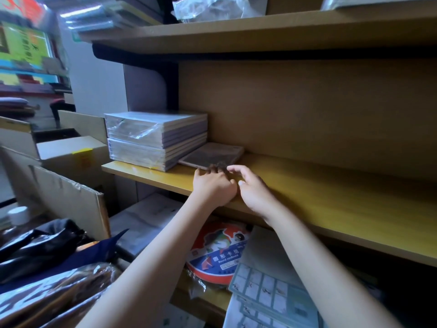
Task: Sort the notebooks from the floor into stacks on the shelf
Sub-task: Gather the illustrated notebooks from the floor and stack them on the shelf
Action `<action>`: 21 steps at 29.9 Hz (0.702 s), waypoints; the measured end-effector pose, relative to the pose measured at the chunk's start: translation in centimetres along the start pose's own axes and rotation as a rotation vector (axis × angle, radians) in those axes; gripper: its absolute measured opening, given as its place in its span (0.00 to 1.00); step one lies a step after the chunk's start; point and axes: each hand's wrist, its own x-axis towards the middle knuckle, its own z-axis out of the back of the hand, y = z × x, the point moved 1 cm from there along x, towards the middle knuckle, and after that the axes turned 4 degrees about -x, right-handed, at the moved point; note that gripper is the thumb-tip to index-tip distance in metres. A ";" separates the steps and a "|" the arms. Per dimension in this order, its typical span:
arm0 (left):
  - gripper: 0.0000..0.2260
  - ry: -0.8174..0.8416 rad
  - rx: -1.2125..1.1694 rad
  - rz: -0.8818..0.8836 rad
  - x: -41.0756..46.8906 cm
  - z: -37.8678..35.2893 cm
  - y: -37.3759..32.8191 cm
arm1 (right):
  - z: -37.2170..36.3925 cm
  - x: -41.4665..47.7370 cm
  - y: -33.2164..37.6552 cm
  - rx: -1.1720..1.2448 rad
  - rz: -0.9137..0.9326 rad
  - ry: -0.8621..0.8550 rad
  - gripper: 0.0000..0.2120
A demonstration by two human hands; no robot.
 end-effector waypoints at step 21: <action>0.28 0.085 -0.026 -0.037 0.3 0.0 0.0 | 0.6 -0.7 0.5 0.234 -0.099 -0.175 0.19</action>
